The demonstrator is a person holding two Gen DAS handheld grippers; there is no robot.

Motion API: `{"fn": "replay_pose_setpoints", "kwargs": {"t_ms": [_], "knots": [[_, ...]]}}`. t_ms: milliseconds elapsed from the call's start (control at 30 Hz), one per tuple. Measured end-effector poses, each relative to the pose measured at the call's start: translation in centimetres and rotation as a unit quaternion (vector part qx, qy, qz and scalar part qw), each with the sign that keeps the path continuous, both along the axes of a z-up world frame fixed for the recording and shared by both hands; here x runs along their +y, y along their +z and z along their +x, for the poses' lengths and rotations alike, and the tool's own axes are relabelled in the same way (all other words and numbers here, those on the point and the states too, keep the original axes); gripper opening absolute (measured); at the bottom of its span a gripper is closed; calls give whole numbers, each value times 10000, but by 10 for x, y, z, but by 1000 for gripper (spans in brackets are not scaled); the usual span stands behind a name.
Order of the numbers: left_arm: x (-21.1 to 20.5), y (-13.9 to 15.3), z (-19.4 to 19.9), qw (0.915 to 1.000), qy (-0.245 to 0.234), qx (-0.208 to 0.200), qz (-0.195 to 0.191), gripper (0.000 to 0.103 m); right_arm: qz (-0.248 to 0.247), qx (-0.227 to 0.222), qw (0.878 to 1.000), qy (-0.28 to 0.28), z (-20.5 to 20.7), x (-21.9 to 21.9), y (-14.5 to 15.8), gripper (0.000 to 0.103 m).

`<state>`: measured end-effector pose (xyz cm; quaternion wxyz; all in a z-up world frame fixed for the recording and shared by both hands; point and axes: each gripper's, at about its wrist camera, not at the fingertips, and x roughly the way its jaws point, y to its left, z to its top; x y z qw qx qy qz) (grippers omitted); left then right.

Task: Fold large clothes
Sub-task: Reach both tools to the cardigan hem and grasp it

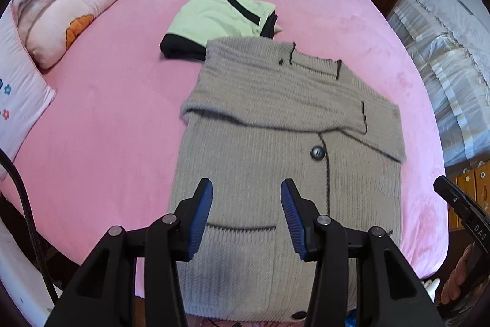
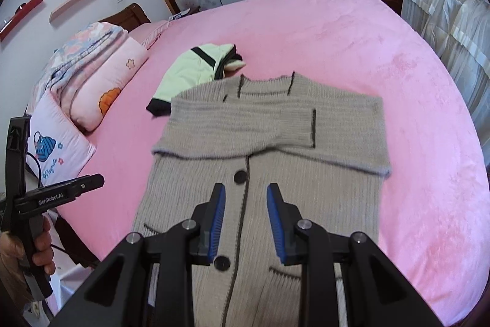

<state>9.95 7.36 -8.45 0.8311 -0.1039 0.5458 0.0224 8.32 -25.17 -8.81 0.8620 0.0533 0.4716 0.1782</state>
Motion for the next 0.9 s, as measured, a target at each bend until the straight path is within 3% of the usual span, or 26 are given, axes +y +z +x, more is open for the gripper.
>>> {"fn": "replay_pose_setpoints", "kwargs": {"t_ms": [100,300,467,700,900], "knots": [[6,-12,-11,9999,-83,131,32,45,-125,94,9999,-71,-17,2,-10,28],[33,-58,-56,9968,-217,771,4,45,-175,389,9989,-173,-55,-1,-39,29],[60,-104,-94,9915,-181,1274,-177,45,-285,754,9961,-345,-92,-14,-75,42],[90,-158,-128,9871,-170,1509,-513,45,-612,1216,9884,-677,-132,-39,-120,45],[100,-197,-144,9840,-250,1590,-763,45,-872,1261,9822,-1086,-153,-80,-149,45]]}}
